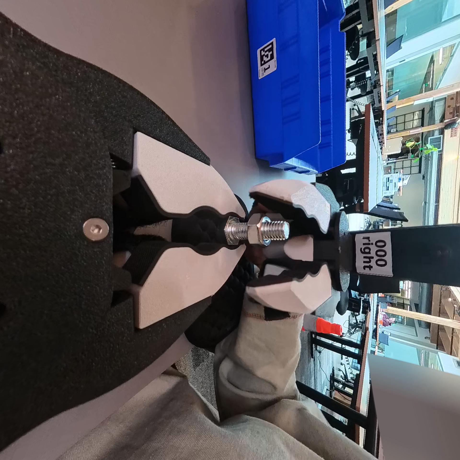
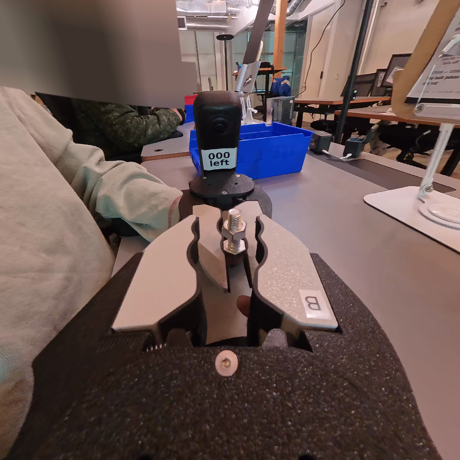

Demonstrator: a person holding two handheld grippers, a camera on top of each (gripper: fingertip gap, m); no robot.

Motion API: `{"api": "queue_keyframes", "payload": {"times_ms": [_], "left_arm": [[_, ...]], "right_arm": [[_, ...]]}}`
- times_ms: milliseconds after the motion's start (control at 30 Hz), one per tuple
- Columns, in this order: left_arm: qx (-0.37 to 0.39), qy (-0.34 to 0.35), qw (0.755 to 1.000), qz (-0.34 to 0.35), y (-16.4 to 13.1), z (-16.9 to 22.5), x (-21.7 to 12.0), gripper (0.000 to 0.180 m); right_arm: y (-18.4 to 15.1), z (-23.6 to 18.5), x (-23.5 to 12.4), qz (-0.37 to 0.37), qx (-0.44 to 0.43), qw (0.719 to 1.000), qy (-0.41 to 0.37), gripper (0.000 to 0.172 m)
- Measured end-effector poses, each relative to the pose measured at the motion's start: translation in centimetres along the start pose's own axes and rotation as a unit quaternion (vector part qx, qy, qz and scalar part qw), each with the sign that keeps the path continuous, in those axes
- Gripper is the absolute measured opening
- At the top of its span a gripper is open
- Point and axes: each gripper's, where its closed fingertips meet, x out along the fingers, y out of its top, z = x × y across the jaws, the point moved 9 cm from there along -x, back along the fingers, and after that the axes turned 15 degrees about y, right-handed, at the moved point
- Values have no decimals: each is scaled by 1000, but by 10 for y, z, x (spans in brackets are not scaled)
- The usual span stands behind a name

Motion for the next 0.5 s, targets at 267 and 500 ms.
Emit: {"api": "queue_keyframes", "payload": {"times_ms": [267, 500], "left_arm": [[0, 0, 1000, 0, 0, 0, 0, 14], [-1, -1, 1000, -1, 0, 0, 0, 14]], "right_arm": [[-1, -5, -9, -28, -3, 1000, -1, 31], [1, -19, -40, -7, -3, 1000, -6, 2]]}}
